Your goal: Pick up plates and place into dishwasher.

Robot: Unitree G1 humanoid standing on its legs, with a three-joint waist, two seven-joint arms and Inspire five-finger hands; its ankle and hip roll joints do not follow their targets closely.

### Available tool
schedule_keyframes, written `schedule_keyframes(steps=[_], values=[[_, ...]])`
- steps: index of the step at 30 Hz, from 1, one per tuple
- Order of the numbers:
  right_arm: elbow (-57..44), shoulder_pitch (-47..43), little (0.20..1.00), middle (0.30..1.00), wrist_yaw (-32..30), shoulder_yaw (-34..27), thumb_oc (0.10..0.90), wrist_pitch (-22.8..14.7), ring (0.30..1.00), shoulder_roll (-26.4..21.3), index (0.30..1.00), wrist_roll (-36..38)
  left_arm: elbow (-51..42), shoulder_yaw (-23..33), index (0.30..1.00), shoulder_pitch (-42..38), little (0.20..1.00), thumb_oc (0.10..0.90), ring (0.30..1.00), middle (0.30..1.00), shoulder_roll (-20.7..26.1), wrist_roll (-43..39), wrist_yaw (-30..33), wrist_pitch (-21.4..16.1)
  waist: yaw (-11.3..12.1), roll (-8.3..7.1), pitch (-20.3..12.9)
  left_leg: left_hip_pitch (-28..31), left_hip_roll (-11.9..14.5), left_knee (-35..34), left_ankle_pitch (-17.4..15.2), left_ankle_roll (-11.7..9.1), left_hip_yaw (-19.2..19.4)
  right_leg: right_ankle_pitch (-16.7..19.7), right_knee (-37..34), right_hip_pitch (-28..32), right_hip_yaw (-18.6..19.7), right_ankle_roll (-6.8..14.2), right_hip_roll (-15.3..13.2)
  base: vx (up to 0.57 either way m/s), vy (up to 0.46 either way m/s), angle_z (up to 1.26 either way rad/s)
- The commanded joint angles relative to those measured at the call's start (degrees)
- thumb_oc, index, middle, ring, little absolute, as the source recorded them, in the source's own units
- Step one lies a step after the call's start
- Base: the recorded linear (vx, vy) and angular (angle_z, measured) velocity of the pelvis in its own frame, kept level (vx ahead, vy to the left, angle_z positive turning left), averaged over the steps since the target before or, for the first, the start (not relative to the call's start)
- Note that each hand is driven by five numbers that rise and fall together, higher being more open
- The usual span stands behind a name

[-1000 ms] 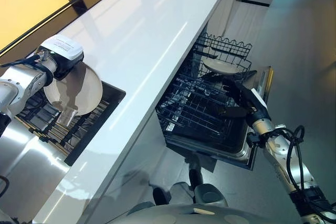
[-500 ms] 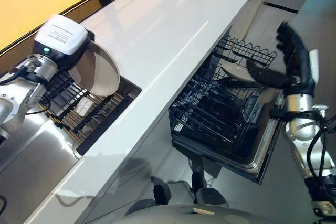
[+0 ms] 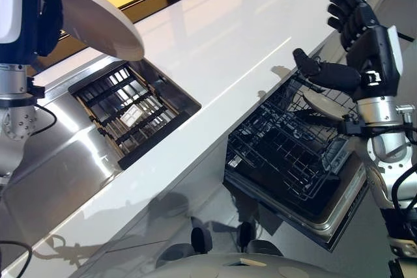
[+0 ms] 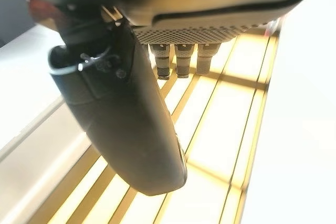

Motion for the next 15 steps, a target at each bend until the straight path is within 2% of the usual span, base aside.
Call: schedule_keyframes(steps=[1, 7, 15], values=[[-7.61, -8.43, 0.900, 0.900, 4.07, 1.25, 0.800, -0.46, 0.900, 2.18, 0.900, 5.93, -2.61, 3.62, 0.300, -6.13, 0.200, 0.100, 0.300, 0.300, 0.76, -3.23, 5.91, -2.02, -0.17, -1.79, -7.32, 0.83, -2.40, 0.12, -6.10, 0.40, -0.12, -7.73, 4.80, 1.13, -2.34, 1.48, 2.68, -0.02, -0.056, 0.18], [-6.85, -11.21, 0.900, 0.900, 7.61, 7.35, 0.800, 4.20, 0.900, 6.58, 0.900, 7.92, -4.20, -0.02, 0.300, -8.55, 0.200, 0.100, 0.300, 0.300, -3.81, -3.80, 5.89, -4.17, 0.62, -2.28, -7.61, 0.71, -2.10, 0.12, -5.65, -0.02, -0.84, -7.85, 4.58, 1.62, -3.22, 1.06, 2.83, -0.03, -0.048, 0.12], [-4.94, -14.78, 0.900, 0.900, 11.68, 13.63, 0.800, 7.91, 0.900, 9.62, 0.900, 7.36, -2.92, -5.98, 0.300, -12.53, 0.200, 0.100, 0.300, 0.300, -6.21, -3.40, 4.34, -4.70, 0.78, -2.42, -7.88, 0.79, -1.92, 0.12, -5.27, -0.34, -1.22, -7.75, 4.08, 2.26, -3.45, 0.67, 3.10, -0.02, -0.025, 0.06]])
